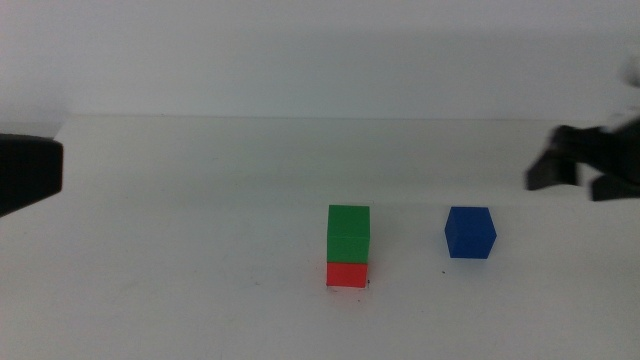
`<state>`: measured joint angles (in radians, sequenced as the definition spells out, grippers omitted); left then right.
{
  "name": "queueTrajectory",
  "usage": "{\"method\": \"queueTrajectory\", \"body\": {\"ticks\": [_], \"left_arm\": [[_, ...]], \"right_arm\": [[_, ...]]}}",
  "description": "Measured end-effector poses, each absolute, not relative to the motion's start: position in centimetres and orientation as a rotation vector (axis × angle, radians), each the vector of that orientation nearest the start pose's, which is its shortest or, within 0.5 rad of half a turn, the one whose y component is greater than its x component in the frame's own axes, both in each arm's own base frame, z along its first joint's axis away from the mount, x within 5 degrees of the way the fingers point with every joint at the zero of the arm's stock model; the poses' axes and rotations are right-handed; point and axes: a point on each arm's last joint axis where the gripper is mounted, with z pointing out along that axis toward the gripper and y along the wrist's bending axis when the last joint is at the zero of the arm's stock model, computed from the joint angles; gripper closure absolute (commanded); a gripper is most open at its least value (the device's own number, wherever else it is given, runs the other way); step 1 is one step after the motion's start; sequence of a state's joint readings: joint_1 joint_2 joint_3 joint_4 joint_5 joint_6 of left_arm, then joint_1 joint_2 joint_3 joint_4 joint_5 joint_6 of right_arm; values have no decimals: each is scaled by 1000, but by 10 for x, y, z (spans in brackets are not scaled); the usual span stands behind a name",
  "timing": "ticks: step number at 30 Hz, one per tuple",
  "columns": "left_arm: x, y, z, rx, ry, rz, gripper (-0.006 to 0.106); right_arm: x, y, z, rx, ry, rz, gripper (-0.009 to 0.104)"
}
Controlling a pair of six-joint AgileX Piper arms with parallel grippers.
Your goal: Stack red cubes first, then green, then blue cubes in a specific spot.
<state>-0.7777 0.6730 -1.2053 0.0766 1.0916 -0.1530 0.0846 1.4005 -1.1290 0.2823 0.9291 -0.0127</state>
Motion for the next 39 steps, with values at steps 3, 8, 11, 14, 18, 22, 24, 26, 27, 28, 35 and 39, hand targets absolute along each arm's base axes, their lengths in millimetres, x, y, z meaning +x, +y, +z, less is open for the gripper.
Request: {"method": "queueTrajectory", "body": {"ticks": [3,8,11,14,18,22,24,26,27,28,35,39], "left_arm": [[58,-49,452,631,1976,-488,7],[58,-49,452,631,1975,-488,7],[58,-49,452,631,1975,-488,7],[58,-49,452,631,1974,-489,7],[58,-49,452,631,1974,-489,7],[58,-49,452,630,1972,-489,7],[58,-49,452,630,1972,-489,7],[58,-49,452,630,1972,-489,7],[58,-49,452,630,1972,-489,7],[58,-49,452,630,1972,-489,7],[58,-49,452,630,1972,-489,7],[58,-49,452,630,1972,-489,7]], "right_arm": [[305,63,288,-3,2726,310,13],[340,100,254,-48,2812,145,13],[357,113,231,-29,2857,92,13],[370,119,206,-6,2907,73,16],[380,122,175,0,2954,53,35],[381,123,166,18,2971,45,70],[380,122,172,22,2978,18,77],[374,125,186,12,2971,-25,76],[370,128,196,3,2958,-56,76],[366,131,206,-9,2948,-86,76],[323,195,292,-73,2814,-45,76],[313,227,311,-60,2779,63,76]]}}
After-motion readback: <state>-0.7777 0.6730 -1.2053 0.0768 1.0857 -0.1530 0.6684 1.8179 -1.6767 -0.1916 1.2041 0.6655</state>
